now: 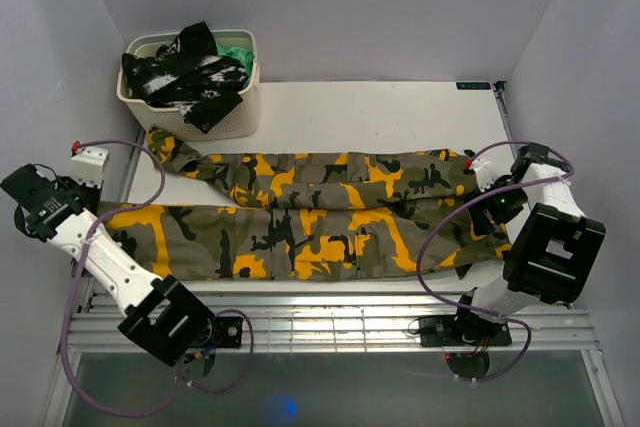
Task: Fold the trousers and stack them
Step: Flatten the trousers out
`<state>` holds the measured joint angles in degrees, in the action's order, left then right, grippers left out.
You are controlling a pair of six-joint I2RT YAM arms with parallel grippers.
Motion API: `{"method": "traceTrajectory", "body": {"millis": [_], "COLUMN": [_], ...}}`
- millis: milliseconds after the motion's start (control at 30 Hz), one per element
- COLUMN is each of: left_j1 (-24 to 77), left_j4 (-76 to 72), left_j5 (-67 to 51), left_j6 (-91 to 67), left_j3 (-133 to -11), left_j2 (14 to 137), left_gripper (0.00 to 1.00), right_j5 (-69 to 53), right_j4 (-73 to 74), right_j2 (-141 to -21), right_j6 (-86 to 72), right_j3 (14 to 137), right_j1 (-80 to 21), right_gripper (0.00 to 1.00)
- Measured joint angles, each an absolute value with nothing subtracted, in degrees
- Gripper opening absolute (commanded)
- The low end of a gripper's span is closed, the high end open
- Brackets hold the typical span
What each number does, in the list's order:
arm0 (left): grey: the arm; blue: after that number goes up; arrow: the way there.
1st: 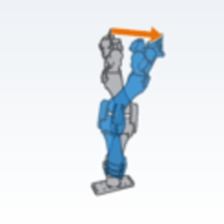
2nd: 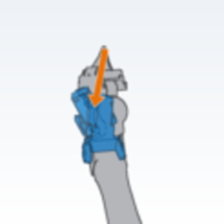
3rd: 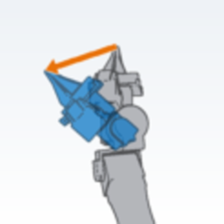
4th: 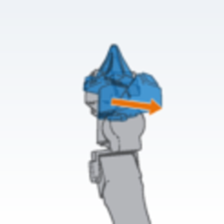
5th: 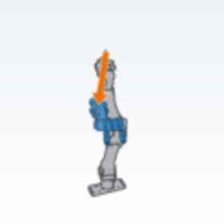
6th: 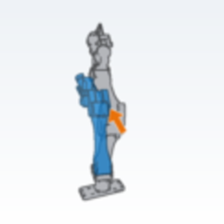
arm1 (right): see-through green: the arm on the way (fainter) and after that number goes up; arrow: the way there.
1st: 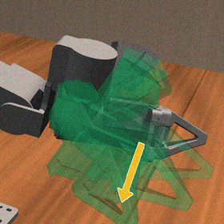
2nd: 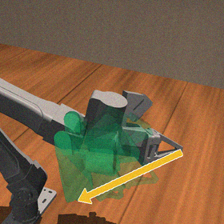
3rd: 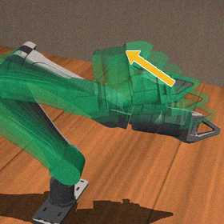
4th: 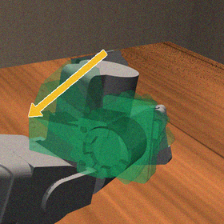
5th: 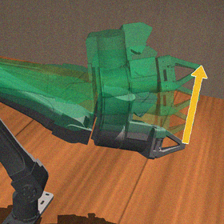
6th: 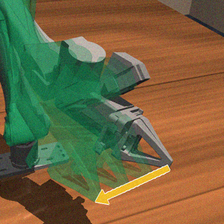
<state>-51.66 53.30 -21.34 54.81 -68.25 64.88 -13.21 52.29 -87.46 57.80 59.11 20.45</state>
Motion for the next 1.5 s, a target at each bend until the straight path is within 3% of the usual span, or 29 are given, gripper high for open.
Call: {"method": "traceTrajectory", "body": {"millis": [167, 300, 400, 433, 467, 600, 767, 867, 933, 1000, 1100, 1300, 1500], "left_j1": [-51.11, -49.67, -48.05, -47.22, -46.39, -43.53, -39.22, -35.33, -32.71, -31.16, -30.72, -29.95, -23.55], "left_j4": [51.4, 49.58, 47.88, 47.46, 47.37, 48.73, 51.05, 51.94, 53.01, 54.35, 55.53, 56.82, 58.74], "left_j5": [-21.15, -20.32, -18.65, -17.87, -17.06, -15.97, -18.26, -20.12, -21.76, -23.42, -24.75, -27.79, -36.27], "left_j6": [52.23, 46.72, 43.29, 42.35, 41.69, 39.57, 39.66, 40.47, 40.77, 40.86, 40.88, 41.34, 43.42], "left_j3": [-67.96, -74.28, -78.94, -79.79, -80.47, -83.0, -84.18, -79.75, -76.29, -73.32, -69.78, -68.34, -74.04], "left_j2": [66.15, 81.58, 92.92, 95.81, 97.95, 100.2, 95.44, 89.8, 86.91, 85.78, 86.52, 88.95, 91.33], "left_gripper": [0.0, 0.02, 0.21, 0.34, 0.41, 0.67, 0.68, 0.68, 0.68, 0.68, 0.68, 0.68, 0.68], "right_j5": [-13.21, -13.19, -12.64, -12.14, -11.68, -8.86, -5.87, -6.0, -6.66, -7.03, -7.92, -12.58, -19.7], "right_j4": [51.94, 51.03, 49.91, 49.04, 47.94, 43.29, 39.4, 38.61, 39.83, 42.83, 48.25, 52.73, 55.86], "right_j2": [-87.46, -87.46, -87.46, -87.48, -87.48, -88.42, -89.47, -88.88, -88.88, -88.95, -89.27, -93.56, -109.03], "right_j6": [57.89, 57.82, 57.56, 57.45, 57.36, 57.28, 57.28, 58.04, 58.89, 59.07, 58.43, 54.04, 46.04], "right_j3": [59.11, 59.11, 59.07, 58.89, 58.48, 55.0, 50.37, 49.91, 50.85, 53.08, 60.36, 74.11, 93.27], "right_j1": [20.6, 20.6, 20.6, 20.6, 20.6, 20.69, 21.5, 23.51, 25.87, 27.73, 29.41, 29.3, 26.81], "right_gripper": [0.72, 0.65, 0.54, 0.52, 0.49, 0.39, 0.31, 0.32, 0.39, 0.54, 0.68, 0.7, 0.68]}}
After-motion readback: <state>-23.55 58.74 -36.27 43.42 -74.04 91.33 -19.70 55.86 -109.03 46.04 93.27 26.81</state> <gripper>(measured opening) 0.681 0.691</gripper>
